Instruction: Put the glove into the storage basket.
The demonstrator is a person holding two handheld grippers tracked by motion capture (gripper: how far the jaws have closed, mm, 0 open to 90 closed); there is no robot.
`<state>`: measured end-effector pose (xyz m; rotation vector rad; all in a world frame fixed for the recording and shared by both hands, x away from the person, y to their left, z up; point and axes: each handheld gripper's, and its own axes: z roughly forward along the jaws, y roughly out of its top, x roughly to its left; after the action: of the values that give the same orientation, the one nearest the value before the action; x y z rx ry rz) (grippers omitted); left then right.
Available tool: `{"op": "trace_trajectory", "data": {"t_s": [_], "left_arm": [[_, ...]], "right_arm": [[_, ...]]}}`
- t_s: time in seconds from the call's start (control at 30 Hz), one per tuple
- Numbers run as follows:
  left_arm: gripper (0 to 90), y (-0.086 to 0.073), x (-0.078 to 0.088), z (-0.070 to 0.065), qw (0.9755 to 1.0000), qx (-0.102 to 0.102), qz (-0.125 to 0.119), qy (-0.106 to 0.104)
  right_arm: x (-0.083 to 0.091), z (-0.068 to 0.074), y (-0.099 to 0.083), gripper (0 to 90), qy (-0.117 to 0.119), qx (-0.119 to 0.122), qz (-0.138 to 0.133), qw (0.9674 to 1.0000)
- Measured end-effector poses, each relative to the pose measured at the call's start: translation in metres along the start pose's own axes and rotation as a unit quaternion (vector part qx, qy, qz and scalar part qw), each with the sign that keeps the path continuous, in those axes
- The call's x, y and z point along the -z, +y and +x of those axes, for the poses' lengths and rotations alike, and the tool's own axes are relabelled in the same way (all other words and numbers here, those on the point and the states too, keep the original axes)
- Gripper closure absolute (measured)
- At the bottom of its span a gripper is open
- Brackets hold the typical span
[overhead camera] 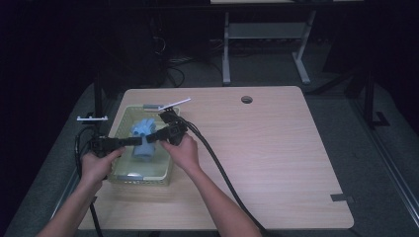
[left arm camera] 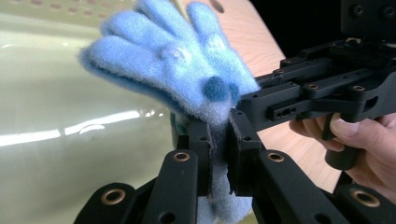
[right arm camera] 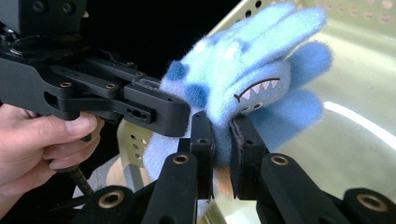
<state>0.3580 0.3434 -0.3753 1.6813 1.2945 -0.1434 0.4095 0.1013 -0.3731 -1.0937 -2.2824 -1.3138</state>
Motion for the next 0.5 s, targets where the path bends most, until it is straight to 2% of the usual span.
{"op": "trace_trajectory", "data": {"t_s": [0.13,0.2,0.23,0.37,0.5], "left_arm": [[82.4,-0.004,-0.004,0.006,0.9999,0.002,0.009,0.013],[82.4,-0.006,-0.006,0.009,0.9997,0.005,0.017,0.019],[82.4,-0.008,-0.009,0.011,0.9993,0.005,0.024,0.029],[82.4,-0.010,-0.014,0.015,0.9981,0.006,0.042,0.045],[82.4,-0.010,-0.019,0.019,0.9968,0.001,0.059,0.054]], "right_arm": [[-0.010,-0.003,-0.003,80.6,-0.008,0.000,0.011,0.9999],[-0.014,-0.004,-0.005,78.6,-0.012,-0.001,0.018,0.9998],[-0.018,-0.006,-0.006,75.3,-0.019,-0.004,0.026,0.9995],[-0.021,-0.008,-0.008,70.8,-0.029,-0.005,0.035,0.9990],[-0.021,-0.009,-0.010,70.7,-0.036,-0.005,0.039,0.9985]]}}
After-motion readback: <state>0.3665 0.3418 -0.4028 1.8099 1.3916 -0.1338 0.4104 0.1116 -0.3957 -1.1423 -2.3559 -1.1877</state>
